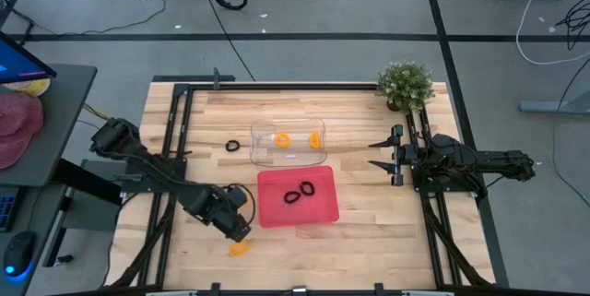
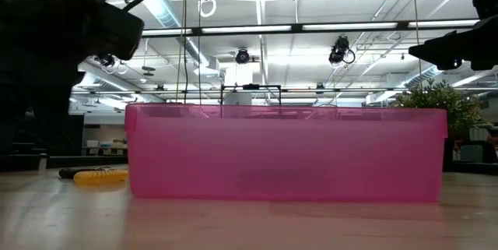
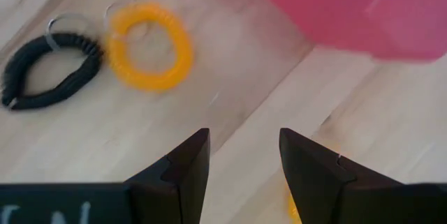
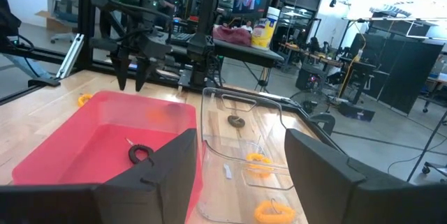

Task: Sort spring keychains
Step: Put the black spring keychain into the red bin

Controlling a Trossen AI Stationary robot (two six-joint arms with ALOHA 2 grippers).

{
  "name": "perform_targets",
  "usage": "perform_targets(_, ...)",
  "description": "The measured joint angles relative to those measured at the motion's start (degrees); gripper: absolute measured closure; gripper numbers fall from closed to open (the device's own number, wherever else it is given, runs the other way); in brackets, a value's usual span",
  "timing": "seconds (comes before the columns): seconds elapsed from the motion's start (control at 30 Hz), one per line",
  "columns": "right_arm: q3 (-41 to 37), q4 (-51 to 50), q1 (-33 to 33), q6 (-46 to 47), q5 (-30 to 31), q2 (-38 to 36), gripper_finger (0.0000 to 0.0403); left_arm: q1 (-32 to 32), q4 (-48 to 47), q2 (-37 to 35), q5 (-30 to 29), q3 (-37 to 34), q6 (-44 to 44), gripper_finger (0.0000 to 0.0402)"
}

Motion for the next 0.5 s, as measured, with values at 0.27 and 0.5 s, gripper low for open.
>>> perform_targets(0.27, 0.00, -0.01, 0.00, 0.00, -0.01, 0.00, 0.0181, -0.89, -7.68, -0.02, -4.48, 4.04, -1.73, 0.0225)
perform_targets(0.5, 0.00, -0.01, 0.00, 0.00, 0.00, 0.01, 0.0181, -0.70, -8.44, 0.64, -2.56, 4.67, -1.40, 0.0225)
